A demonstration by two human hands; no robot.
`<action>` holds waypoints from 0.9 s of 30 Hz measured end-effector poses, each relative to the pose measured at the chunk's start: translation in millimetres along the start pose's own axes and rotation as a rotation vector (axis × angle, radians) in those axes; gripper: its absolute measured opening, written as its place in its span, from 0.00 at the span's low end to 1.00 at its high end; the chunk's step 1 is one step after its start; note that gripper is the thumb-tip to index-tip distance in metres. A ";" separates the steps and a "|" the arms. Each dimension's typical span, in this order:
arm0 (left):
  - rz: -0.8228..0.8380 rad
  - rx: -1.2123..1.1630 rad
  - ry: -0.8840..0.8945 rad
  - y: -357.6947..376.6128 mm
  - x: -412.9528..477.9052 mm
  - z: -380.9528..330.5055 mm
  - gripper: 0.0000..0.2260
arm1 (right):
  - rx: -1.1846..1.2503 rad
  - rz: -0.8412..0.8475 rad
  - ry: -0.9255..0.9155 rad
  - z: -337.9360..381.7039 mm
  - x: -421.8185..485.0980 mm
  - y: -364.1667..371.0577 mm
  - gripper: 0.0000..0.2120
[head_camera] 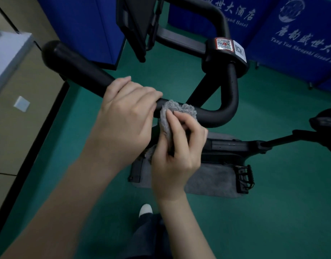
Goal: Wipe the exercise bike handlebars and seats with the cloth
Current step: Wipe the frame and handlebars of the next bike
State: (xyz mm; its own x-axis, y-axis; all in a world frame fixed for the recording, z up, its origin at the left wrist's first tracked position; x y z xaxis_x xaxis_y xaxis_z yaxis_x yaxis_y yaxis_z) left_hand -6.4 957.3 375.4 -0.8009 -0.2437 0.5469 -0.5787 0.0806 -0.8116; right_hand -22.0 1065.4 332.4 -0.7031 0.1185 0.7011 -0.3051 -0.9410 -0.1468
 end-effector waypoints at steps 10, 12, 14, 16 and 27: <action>0.003 -0.021 -0.022 -0.7 0.4 0.0 0.15 | 0.051 -0.049 0.018 1.4 -2.8 3.5 0.11; 0.007 -0.023 -0.024 -0.9 0.6 0.5 0.15 | 0.041 -0.033 0.000 2.0 -2.2 5.0 0.11; 0.009 -0.021 -0.018 -1.1 0.7 0.4 0.15 | 0.016 -0.048 -0.015 -2.7 0.8 -1.4 0.11; 0.006 -0.015 -0.010 -1.1 0.5 -0.9 0.14 | -0.024 -0.095 -0.012 -12.3 6.7 -13.4 0.11; -0.138 0.021 -0.033 11.3 4.9 -31.9 0.14 | -0.068 -0.086 0.021 -34.1 20.9 -31.6 0.11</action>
State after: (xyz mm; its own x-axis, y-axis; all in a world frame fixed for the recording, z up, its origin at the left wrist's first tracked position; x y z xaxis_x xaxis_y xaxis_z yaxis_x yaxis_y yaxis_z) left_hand -21.8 987.9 375.4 -0.7084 -0.2831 0.6465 -0.6791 0.0240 -0.7336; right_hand -48.9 1108.5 327.9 -0.6853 0.2054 0.6987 -0.4074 -0.9034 -0.1340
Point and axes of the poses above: each hand's wrist, its own x-axis towards the middle knuckle, its own y-axis out of the palm, z = x × y, the point moved 5 cm from there along x, towards the middle knuckle, and after that the axes turned 7 degrees about -z, right-handed, at the moved point
